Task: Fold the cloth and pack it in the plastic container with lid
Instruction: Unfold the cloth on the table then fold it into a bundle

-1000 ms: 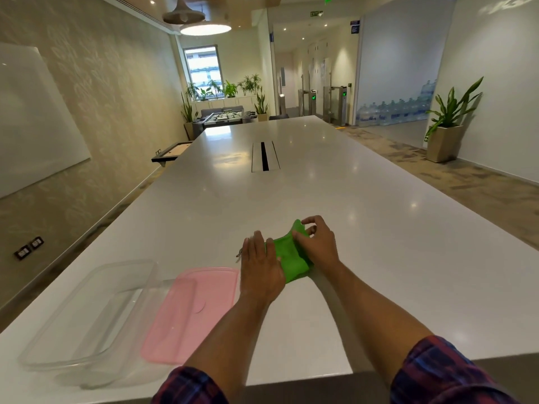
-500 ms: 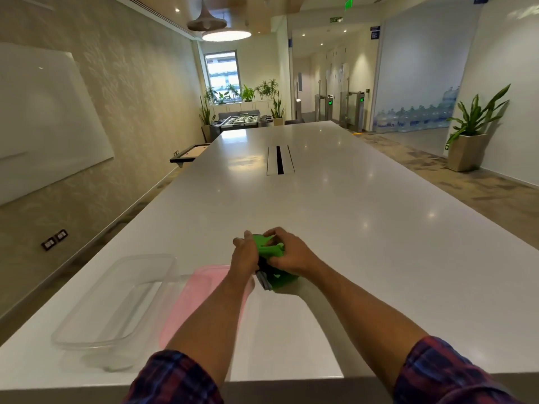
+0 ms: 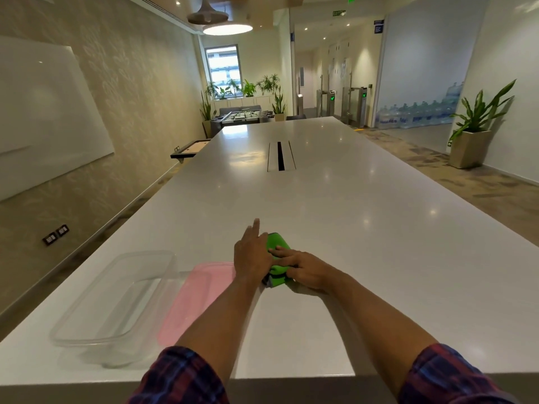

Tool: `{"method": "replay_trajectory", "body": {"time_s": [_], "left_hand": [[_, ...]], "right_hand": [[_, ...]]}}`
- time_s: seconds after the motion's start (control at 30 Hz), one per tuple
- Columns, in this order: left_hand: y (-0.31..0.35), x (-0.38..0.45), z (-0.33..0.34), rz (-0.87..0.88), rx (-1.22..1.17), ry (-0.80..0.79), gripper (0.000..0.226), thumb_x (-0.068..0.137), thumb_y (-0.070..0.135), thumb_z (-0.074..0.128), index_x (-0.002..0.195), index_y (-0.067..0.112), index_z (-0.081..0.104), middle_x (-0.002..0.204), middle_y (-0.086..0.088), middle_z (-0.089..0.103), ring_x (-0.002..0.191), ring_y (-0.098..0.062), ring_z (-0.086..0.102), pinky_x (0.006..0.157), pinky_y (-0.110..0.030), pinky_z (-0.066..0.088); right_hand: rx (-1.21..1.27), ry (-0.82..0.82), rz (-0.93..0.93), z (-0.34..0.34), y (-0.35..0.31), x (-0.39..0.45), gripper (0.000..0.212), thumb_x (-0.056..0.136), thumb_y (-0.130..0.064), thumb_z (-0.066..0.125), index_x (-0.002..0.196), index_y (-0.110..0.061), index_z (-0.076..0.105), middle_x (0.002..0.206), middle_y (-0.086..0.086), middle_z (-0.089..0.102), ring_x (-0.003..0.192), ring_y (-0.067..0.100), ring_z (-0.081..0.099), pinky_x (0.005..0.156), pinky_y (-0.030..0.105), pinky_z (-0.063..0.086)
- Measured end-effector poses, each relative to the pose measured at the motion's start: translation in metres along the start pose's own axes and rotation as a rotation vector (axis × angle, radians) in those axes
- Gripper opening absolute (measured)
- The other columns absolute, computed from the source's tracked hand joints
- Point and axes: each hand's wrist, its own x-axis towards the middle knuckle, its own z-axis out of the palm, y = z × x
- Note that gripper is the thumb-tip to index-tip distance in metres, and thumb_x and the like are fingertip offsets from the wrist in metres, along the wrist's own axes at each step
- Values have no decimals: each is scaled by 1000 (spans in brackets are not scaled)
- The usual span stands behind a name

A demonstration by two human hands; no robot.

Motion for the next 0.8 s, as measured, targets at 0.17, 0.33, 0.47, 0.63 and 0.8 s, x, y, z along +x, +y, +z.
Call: {"method": "replay_trajectory", "body": {"time_s": [0.17, 0.33, 0.47, 0.63, 0.8], "left_hand": [[-2, -5, 18, 53, 146, -239, 58, 106, 38, 16, 159, 14, 17, 168, -4, 12, 155, -22, 7, 124, -44, 5], [-11, -10, 27, 120, 205, -318, 69, 104, 51, 13, 160, 12, 1, 168, -14, 0, 156, -28, 0, 124, -47, -2], [-5, -8, 26, 45, 165, -295, 81, 100, 61, 8, 160, 6, 7, 168, -12, 6, 156, -24, 5, 125, -42, -1], [-2, -6, 17, 68, 186, -336, 74, 103, 54, 8, 159, 5, 8, 168, -13, 7, 155, -26, 6, 126, -42, 3], [-3, 0, 2, 140, 148, -407, 67, 105, 47, 15, 160, 10, 6, 168, -13, -1, 156, -27, 3, 125, -44, 7]], "right_hand": [[-260, -33, -117, 3, 8, -5, 56, 106, -55, 40, 159, -39, 29, 171, -9, 13, 156, 7, 4, 123, 25, 3], [774, 220, 112, 7, 7, -12, 33, 94, -40, 68, 119, -20, 74, 115, -1, 73, 109, 16, 66, 90, 31, 51], [468, 570, 311, 5, 11, -2, 40, 89, -41, 71, 124, -23, 66, 116, -2, 67, 107, 21, 67, 92, 43, 57], [96, 347, 524, -5, -13, 24, 27, 86, -33, 64, 90, -8, 72, 81, 6, 70, 77, 24, 67, 75, 37, 56], [331, 386, 571, -12, -21, 35, 21, 87, -26, 61, 91, -6, 62, 81, 6, 63, 72, 20, 60, 65, 32, 46]]}}
